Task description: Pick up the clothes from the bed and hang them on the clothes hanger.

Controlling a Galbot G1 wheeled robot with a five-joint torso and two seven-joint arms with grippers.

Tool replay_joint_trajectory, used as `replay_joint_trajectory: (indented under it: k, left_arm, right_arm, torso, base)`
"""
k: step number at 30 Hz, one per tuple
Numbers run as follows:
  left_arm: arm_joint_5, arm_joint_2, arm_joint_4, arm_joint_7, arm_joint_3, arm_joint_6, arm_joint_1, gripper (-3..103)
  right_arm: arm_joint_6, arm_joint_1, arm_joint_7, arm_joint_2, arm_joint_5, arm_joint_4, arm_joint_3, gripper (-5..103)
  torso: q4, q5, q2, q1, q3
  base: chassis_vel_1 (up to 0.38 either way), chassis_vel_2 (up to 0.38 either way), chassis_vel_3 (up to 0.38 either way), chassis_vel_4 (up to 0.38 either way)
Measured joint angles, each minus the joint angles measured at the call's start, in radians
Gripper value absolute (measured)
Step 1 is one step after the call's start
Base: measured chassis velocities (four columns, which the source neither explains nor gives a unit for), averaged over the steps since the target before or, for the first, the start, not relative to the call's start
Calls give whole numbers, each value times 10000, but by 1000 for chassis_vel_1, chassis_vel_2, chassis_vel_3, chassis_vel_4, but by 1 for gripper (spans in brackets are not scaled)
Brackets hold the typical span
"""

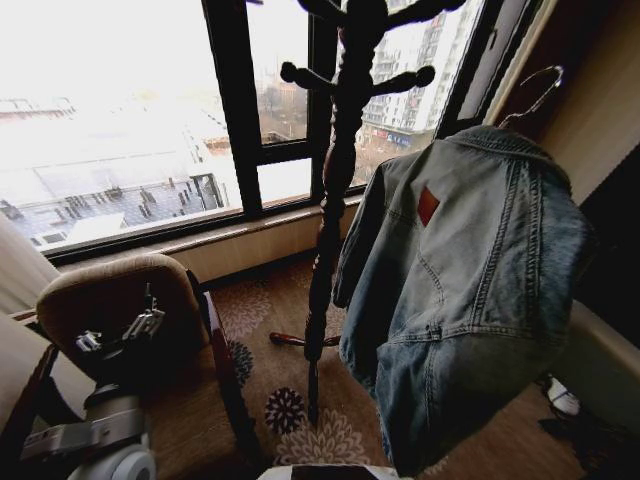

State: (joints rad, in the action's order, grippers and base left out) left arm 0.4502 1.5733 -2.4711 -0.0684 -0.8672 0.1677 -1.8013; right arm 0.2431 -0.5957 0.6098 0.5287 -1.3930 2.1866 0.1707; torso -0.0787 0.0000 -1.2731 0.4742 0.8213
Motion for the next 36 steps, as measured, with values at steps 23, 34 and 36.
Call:
replay_joint_trajectory:
  k: [23,34,36]
  left_arm:
    - [150,-134,221,4,-19,73,215,100]
    - [191,-154,217,-8,-45,133,211,100]
    - [193,-156,216,-8,-47,136,208,100]
  right_arm:
    - [-2553,1150,887,-2276,-2005,596,-691,21]
    - [-3397,1819,-967,-3183,-1926,145,-1499,21]
    - [-3445,1846,-1110,-3237,-1894,101,-1550,21]
  torso:
    - [0,1,0,0,0]
    - [0,0,0,1,0]
    - [-1,0,0,1,0]
  base:
    - [0,0,0,0]
    - [0,0,0,0]
    - [0,0,0,0]
